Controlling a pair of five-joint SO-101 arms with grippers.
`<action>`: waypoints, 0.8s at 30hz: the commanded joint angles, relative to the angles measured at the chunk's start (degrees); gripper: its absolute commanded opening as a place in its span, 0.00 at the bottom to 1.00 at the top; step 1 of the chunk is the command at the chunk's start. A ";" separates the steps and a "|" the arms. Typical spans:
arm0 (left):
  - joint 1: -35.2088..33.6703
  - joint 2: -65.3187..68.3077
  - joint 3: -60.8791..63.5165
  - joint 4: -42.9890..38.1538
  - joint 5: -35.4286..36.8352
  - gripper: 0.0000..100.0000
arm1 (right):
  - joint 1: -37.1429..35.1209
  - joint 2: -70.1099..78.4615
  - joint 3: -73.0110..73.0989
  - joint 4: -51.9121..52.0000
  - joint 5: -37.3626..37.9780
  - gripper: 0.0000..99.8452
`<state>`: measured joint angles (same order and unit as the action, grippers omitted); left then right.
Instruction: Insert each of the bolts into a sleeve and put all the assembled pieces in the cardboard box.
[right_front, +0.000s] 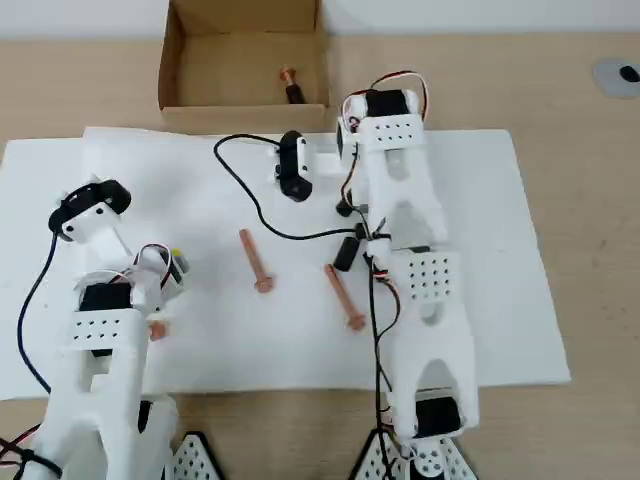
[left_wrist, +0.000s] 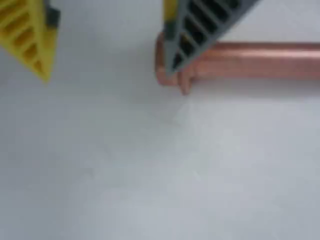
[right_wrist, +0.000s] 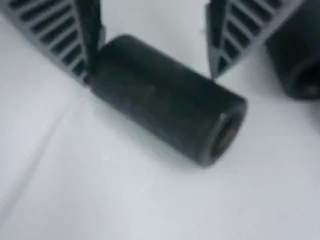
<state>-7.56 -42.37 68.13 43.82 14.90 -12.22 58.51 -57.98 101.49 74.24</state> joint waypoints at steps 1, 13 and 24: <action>-0.09 -0.31 -0.09 0.26 0.09 0.16 | -1.89 -2.51 -0.22 0.88 0.18 0.19; 0.00 -0.31 -0.09 0.26 0.09 0.16 | -2.77 -8.48 0.13 0.97 -1.49 0.27; 0.00 -0.31 -0.18 0.26 0.09 0.16 | -4.70 -11.65 7.52 0.97 -1.49 0.27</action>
<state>-7.56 -42.46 68.13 43.82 14.90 -14.77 52.70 -52.44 101.58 73.19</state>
